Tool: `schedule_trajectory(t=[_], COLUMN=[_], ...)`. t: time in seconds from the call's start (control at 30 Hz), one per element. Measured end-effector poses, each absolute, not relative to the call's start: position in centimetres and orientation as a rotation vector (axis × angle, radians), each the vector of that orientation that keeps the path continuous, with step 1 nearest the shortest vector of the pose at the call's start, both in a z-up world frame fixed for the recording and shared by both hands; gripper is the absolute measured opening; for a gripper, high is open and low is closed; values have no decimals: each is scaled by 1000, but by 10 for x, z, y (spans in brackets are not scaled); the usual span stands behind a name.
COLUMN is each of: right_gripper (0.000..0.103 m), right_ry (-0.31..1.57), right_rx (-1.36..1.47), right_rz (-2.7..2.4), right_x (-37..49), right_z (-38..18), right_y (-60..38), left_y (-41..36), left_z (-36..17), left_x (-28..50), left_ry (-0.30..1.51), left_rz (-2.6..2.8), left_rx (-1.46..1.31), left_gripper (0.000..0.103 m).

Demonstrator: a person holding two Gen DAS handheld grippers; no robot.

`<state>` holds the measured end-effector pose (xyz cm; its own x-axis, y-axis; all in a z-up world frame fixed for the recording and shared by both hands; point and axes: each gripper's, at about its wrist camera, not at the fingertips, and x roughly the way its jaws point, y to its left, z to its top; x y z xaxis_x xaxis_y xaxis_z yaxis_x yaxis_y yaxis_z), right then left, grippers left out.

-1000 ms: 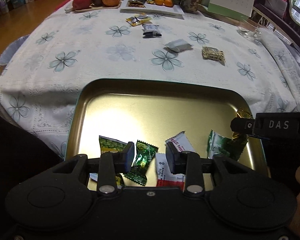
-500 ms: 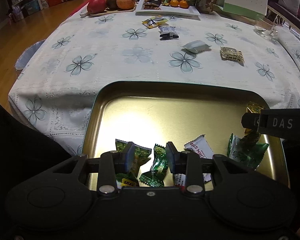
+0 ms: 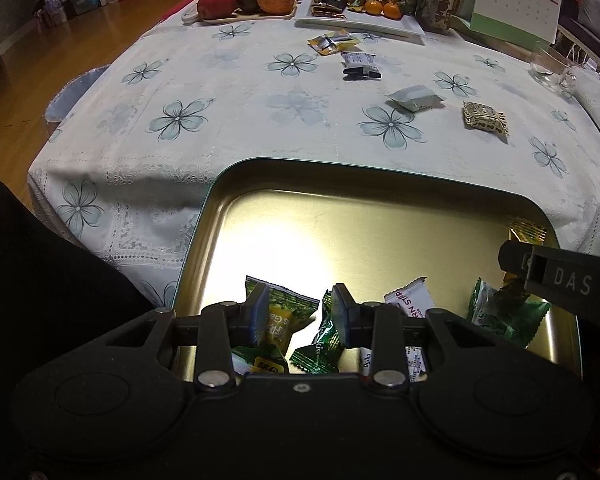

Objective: Organize snacks
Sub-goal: 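Open the left tool to drop the packet while the right tool drops the gold candy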

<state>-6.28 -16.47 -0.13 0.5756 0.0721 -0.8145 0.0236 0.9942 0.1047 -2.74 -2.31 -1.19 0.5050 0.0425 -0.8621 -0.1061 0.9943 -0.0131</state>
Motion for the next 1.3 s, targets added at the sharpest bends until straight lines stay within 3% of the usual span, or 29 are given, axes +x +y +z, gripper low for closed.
schedule_trajectory(t=[0.23,0.27,0.3,0.4,1.3], right_gripper=[22,28,40,51,56], right_ry=[945,941,936,924,998], right_rx=[102,103,105,117,102], right_rz=[27,23,20,20,-26], right_x=[-65,-65,-66,-67,-67], right_z=[1,1,2,5,-8], right_y=[-163,-163,-163,-165,-169], left_y=[-19,-19,-19,-19,-19], left_z=[-16,-16,-15,-15,-16], left_x=[-24,-24,-25,-24,-25], left_ry=[1068,1070,1070,1071,1075], left_rz=[87,87,88,87,86], left_rx=[-91,-92,-91,-91,-81], left_gripper=[42,42,42,42,42])
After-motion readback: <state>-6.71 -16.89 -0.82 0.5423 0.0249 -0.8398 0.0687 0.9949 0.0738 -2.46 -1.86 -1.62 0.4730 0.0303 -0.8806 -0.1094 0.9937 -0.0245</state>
